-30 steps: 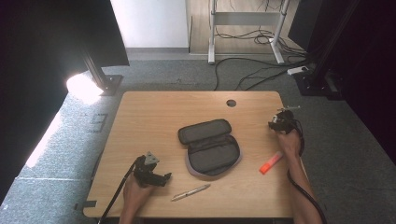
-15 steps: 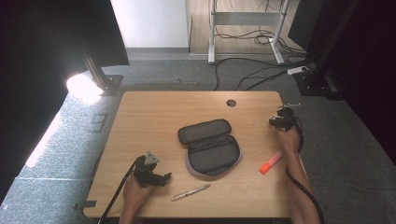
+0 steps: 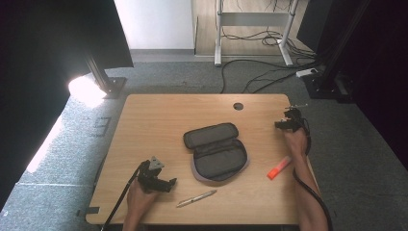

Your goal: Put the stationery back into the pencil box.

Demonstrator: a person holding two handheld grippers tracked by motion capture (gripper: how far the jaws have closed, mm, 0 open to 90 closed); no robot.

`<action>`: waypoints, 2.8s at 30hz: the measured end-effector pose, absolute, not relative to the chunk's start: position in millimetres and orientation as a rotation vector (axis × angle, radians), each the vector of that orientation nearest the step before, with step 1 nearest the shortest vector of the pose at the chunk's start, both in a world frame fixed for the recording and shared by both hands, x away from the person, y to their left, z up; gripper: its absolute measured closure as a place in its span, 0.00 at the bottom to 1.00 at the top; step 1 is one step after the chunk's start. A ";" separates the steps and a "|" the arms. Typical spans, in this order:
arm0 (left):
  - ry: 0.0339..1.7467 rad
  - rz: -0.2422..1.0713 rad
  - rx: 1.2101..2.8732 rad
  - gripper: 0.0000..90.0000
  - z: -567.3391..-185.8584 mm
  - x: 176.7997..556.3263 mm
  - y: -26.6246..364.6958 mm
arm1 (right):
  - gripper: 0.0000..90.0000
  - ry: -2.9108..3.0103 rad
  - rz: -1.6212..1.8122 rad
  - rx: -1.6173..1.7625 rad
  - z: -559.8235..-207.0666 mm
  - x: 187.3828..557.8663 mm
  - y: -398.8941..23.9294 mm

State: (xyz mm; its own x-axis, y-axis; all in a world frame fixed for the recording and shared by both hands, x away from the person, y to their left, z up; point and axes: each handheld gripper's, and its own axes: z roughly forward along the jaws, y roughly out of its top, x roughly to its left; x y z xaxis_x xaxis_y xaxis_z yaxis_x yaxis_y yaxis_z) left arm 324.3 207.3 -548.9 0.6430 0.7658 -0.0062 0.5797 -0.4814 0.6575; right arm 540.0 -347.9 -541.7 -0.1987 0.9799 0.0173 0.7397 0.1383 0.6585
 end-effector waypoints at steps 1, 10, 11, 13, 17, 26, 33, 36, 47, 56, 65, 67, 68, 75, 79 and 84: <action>1.043 0.383 2.230 0.00 -548.9 324.3 207.3 | 0.40 2.002 0.769 1.644 -541.9 541.3 -347.4; 1.042 0.383 2.230 0.00 -548.9 324.3 207.3 | 0.64 2.031 0.794 1.617 -539.9 542.3 -342.8; 1.043 0.383 2.230 0.00 -548.9 324.3 207.3 | 0.64 2.031 0.794 1.617 -539.9 542.3 -342.8; 1.042 0.383 2.230 0.00 -548.9 324.3 207.3 | 0.71 2.031 0.802 1.608 -540.0 540.9 -342.9; 1.043 0.383 2.230 0.00 -548.9 324.3 207.3 | 0.79 2.029 0.812 1.605 -540.3 538.5 -343.2; 1.043 0.383 2.230 0.00 -548.9 324.3 207.3 | 0.80 2.031 0.778 1.574 -538.5 530.4 -341.7; 1.043 0.383 2.230 0.00 -548.9 324.2 207.3 | 0.80 2.038 0.820 1.554 -533.2 514.8 -342.3; 1.042 0.383 2.230 0.00 -548.9 324.2 207.3 | 0.80 2.040 0.838 1.546 -531.5 508.0 -342.4; 1.044 0.383 2.229 0.00 -548.9 324.2 207.2 | 0.80 2.055 0.872 1.493 -523.2 483.5 -340.9; 1.043 0.383 2.231 0.00 -548.8 324.2 207.3 | 0.80 2.065 0.937 1.456 -513.4 464.1 -337.2; 1.043 0.383 2.231 0.00 -548.8 324.2 207.3 | 0.80 2.094 0.981 1.398 -506.3 445.8 -327.0; 1.043 0.383 2.231 0.00 -548.8 324.2 207.3 | 0.80 2.102 0.998 1.382 -504.5 441.7 -323.8; 1.043 0.383 2.231 0.00 -548.8 324.2 207.3 | 0.80 2.104 1.002 1.377 -503.7 440.2 -322.6; 1.043 0.383 2.231 0.00 -548.8 324.2 207.3 | 0.80 2.124 1.065 1.332 -495.0 426.1 -310.8; 1.043 0.384 2.231 0.00 -548.8 324.2 207.3 | 0.80 2.141 1.083 1.305 -491.8 420.0 -304.4; 1.043 0.383 2.231 0.00 -548.8 324.2 207.3 | 0.80 2.166 1.103 1.272 -489.4 409.4 -294.9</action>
State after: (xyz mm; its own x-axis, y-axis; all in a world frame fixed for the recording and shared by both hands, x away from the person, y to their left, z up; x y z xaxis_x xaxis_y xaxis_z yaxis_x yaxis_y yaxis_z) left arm 324.2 207.3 -548.8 0.6432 0.7657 -0.0059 0.5798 -0.4820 0.6569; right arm 409.4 -294.9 -489.4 -0.5088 0.8593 0.0519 0.5474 0.2764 0.7899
